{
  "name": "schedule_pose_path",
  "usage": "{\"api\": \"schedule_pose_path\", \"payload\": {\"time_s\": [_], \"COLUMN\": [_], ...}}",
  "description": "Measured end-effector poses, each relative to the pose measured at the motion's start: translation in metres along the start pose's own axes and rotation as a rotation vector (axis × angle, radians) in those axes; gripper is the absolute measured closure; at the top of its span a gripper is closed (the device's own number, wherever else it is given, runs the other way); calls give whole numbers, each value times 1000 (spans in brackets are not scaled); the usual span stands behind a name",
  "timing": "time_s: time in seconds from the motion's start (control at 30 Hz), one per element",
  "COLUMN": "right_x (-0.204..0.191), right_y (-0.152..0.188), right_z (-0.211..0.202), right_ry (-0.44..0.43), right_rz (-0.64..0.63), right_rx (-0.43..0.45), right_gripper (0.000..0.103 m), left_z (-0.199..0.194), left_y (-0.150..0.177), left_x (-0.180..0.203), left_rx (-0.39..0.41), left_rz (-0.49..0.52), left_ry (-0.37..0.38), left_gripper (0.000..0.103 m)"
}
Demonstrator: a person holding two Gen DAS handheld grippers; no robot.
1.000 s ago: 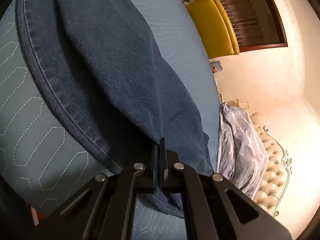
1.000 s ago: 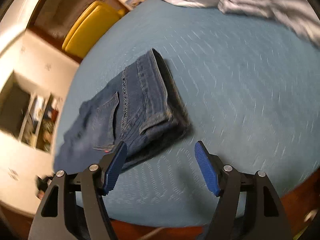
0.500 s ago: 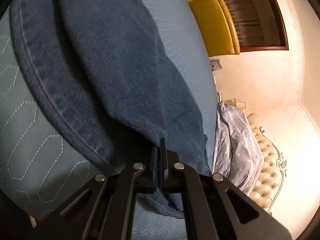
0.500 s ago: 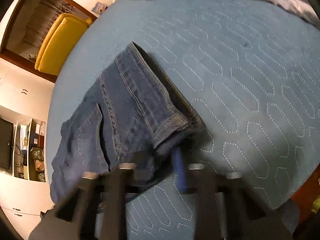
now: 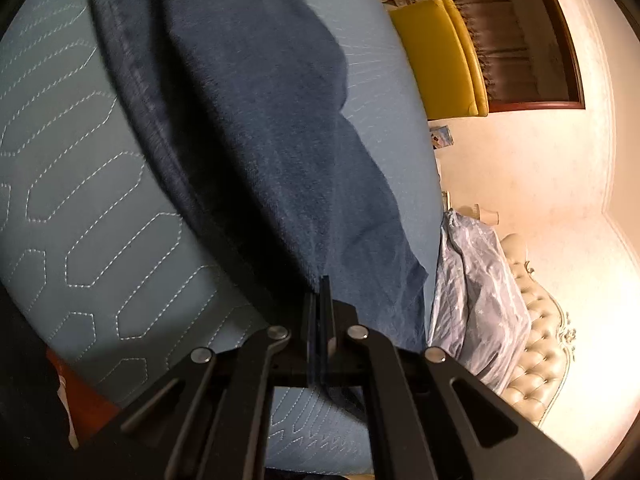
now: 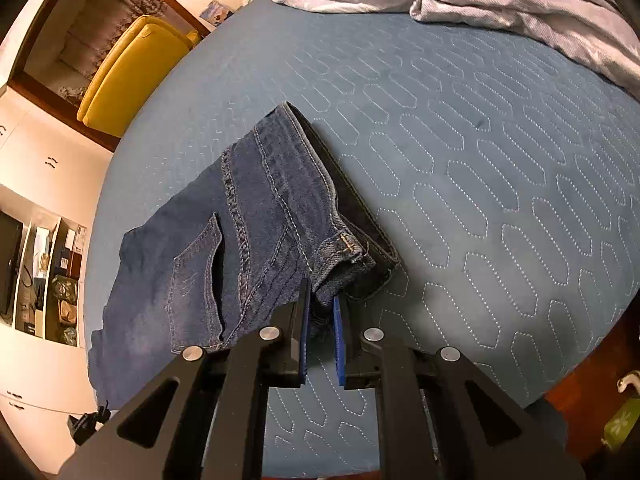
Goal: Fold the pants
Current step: 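Lift the held leg and waistband and lay them over the other leg, then lower the jeans onto the bed and open both grippers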
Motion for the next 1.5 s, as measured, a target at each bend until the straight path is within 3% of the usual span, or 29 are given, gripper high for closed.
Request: {"api": "schedule_pose_path", "payload": {"time_s": [0.23, 0.3, 0.33, 0.37, 0.43, 0.53, 0.6, 0.67, 0.77, 0.83, 0.9, 0.97, 1.07, 1.3, 1.37, 1.4, 1.5], "right_x": [25, 25, 25, 24, 23, 26, 29, 29, 17, -13, -43, -64, -78, -81, -70, -66, -57], "right_y": [15, 16, 16, 16, 16, 15, 15, 15, 15, 15, 17, 16, 17, 20, 23, 27, 30], "right_z": [21, 27, 30, 32, 34, 32, 25, 12, -16, -30, -32, -18, 10, 57, 65, 71, 74], "right_ry": [78, 98, 114, 131, 171, 224, 270, 320, 458, 454, 414, 354, 333, 381, 396, 408, 390], "right_rz": [-30, -43, -50, -58, -83, -84, -66, -64, -119, -209, -303, -348, -352, -389, -390, -386, -392], "right_rx": [-8, 4, 5, 7, 20, 37, 59, 99, 215, 291, 320, 296, 237, 144, 119, 99, 91], "right_gripper": [93, 93, 93, 93, 89, 62, 46, 45, 45, 45, 43, 44, 44, 33, 32, 31, 30], "left_z": [10, 11, 10, 3, -15, -54, -80, -103, -114, -114, -108, -103, -95, -84, -82, -81, -99], "left_y": [4, 2, 1, -2, -11, -46, -81, -130, -177, -209, -226, -236, -243, -248, -249, -252, -250], "left_x": [-17, -24, -26, -25, -23, -34, -50, -70, -89, -99, -106, -111, -120, -122, -120, -119, -106], "left_rx": [-17, -32, -30, -20, 14, 118, 198, 271, 296, 291, 272, 263, 235, 208, 189, 183, 223], "left_rz": [-9, -29, -38, -43, -22, -33, -60, -90, -143, -161, -194, -205, -215, -208, -201, -199, -190], "left_ry": [-18, -38, -32, -1, 19, 43, 20, 13, 18, 1, 11, -16, -64, -93, -102, -109, -101], "left_gripper": [101, 81, 62, 56, 56, 55, 55, 57, 57, 59, 68, 68, 69, 74, 95, 99, 102]}}
Point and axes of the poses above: each gripper's, at about its wrist camera, not at the fingertips, and z roughly the way its jaws point, x to its right, y to its underside, the point moved 6 cm from there along z, roughly the way its jaws point, and after that the axes turned 3 degrees about -y, right-handed, at the moved point
